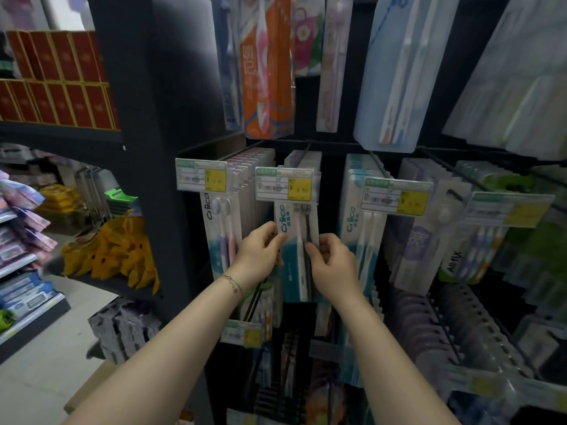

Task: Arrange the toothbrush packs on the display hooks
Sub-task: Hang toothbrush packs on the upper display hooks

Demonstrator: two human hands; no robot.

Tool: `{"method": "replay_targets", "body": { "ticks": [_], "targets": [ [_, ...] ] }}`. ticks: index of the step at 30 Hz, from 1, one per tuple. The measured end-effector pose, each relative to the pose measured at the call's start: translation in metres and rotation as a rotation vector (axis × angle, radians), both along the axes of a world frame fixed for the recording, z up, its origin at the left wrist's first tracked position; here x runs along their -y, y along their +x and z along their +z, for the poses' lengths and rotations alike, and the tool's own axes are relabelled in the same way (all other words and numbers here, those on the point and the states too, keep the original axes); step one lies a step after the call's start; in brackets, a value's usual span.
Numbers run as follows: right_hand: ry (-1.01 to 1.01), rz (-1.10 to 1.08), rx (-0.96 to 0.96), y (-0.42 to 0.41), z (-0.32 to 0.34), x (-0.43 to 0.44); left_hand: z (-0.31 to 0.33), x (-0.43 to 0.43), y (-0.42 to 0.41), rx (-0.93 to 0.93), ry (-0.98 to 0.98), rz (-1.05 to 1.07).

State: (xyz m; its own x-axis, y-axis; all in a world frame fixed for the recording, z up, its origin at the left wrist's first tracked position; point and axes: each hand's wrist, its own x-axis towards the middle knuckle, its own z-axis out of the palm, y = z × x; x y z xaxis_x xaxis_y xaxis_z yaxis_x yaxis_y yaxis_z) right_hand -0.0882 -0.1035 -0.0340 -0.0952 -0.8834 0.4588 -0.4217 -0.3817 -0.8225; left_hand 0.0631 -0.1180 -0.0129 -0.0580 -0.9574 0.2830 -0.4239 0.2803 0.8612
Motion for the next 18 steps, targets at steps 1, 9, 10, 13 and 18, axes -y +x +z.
{"method": "replay_targets", "body": {
  "ticks": [1, 9, 10, 13, 18],
  "targets": [
    [0.008, 0.006, 0.005, 0.001, -0.001, 0.001, -0.002, 0.000, 0.000, -0.001, -0.012, 0.024],
    [0.089, -0.073, -0.019, 0.001, -0.006, -0.002, -0.005, -0.019, 0.000, 0.004, -0.102, 0.239],
    [0.095, -0.086, -0.059, -0.002, -0.006, -0.005, -0.006, -0.022, 0.002, 0.049, -0.125, 0.260],
    [0.071, -0.088, -0.242, -0.014, -0.005, -0.018, -0.014, -0.031, 0.004, 0.181, -0.148, 0.238],
    [-0.010, -0.100, -0.619, -0.044, 0.000, -0.042, -0.021, -0.045, -0.012, 0.427, -0.149, 0.073]
  ]
}}
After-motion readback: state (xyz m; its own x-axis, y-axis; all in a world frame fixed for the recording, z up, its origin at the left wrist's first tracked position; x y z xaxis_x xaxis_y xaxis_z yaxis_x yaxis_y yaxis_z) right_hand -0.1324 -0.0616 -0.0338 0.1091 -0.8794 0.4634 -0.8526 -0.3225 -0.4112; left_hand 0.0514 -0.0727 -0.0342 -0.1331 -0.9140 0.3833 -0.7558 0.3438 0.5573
